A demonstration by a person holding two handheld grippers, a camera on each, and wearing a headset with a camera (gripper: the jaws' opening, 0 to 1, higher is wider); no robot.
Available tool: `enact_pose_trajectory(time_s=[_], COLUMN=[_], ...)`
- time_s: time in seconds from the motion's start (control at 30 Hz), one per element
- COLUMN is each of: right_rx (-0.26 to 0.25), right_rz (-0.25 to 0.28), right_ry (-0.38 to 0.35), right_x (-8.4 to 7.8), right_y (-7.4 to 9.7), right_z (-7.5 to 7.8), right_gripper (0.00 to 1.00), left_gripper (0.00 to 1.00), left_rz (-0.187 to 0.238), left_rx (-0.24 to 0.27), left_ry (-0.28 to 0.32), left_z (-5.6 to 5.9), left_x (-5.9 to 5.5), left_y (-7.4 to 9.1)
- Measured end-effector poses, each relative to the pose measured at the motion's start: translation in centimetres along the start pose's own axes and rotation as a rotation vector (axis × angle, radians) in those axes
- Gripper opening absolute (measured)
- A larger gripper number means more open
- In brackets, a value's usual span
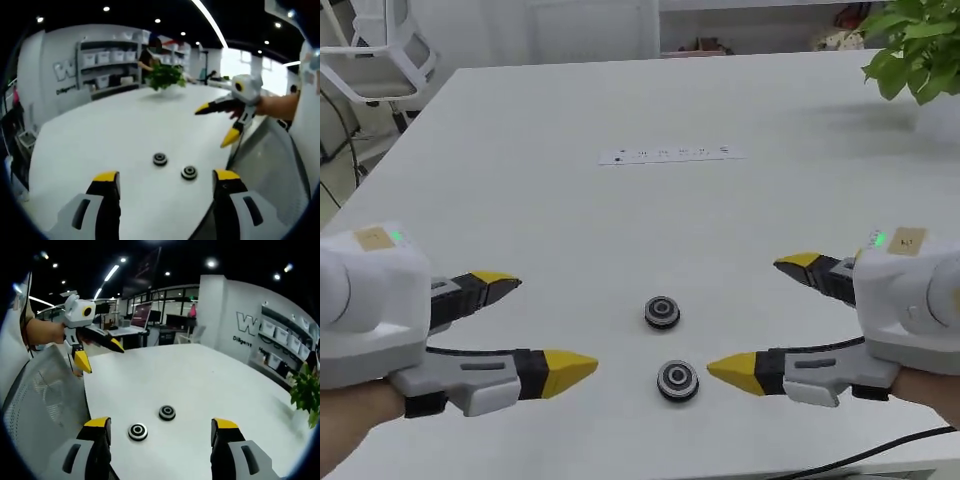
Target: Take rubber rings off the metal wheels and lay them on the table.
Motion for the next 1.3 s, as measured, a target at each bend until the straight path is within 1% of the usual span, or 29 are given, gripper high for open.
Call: enact_pose_trajectory(time_s=[0.1, 0.17, 0.27, 0.53, 0.67, 0.77, 0.9, 1.1, 1.3], right_rx=[0.011, 0.018, 0.032, 0.065, 0.088, 0.107, 0.136, 0.143, 0.17], right_rz=[0.001, 0.0, 0.001, -0.001, -0.012, -0.018, -0.012, -0.02, -0.013], right_ry=[0.009, 0.011, 0.017, 0.031, 0.043, 0.04, 0.022, 0.025, 0.043], right_x=[-0.3, -0.5, -0.7, -1.0, -1.7, -2.4, -3.0, -3.7, -4.1], right_y=[-0.4, -0.5, -0.8, -1.6, -2.1, -2.3, -2.7, -3.1, -3.5], right_z=[0.2, 0.3, 0.4, 0.6, 0.5, 0.4, 0.3, 0.3, -0.1], right_gripper=[0.81, 0.81, 0.81, 0.77, 0.77, 0.75, 0.7, 0.66, 0.62], left_gripper=[0.76, 0.76, 0.75, 0.74, 0.74, 0.73, 0.72, 0.7, 0.68], left_rz=[-0.006, -0.012, -0.021, -0.036, -0.049, -0.055, -0.068, -0.078, -0.099], left_rx=[-0.01, -0.021, -0.038, -0.077, -0.093, -0.108, -0.125, -0.147, -0.182], left_ry=[0.002, -0.007, -0.024, -0.044, -0.054, -0.056, -0.058, -0.061, -0.076], left_z=[-0.2, -0.2, -0.1, 0.2, 0.4, 0.6, 0.8, 1.1, 1.8], left_x=[-0.1, -0.1, -0.1, -0.2, -0.3, -0.4, -0.7, -1.0, -1.3], left_y=[-0.6, -1.1, -1.6, -3.1, -3.8, -4.3, -4.9, -5.8, -6.7])
Point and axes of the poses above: the centre of the closed fingertips' face, and the gripper's own axes: y roughly backward along the fingers, z roughly to its right, x roughly out of its top, the point moved 5 cm from there along y, roughly backward along the fingers, and after that the axes turned 5 degrees about -y, right-handed, at the moved point
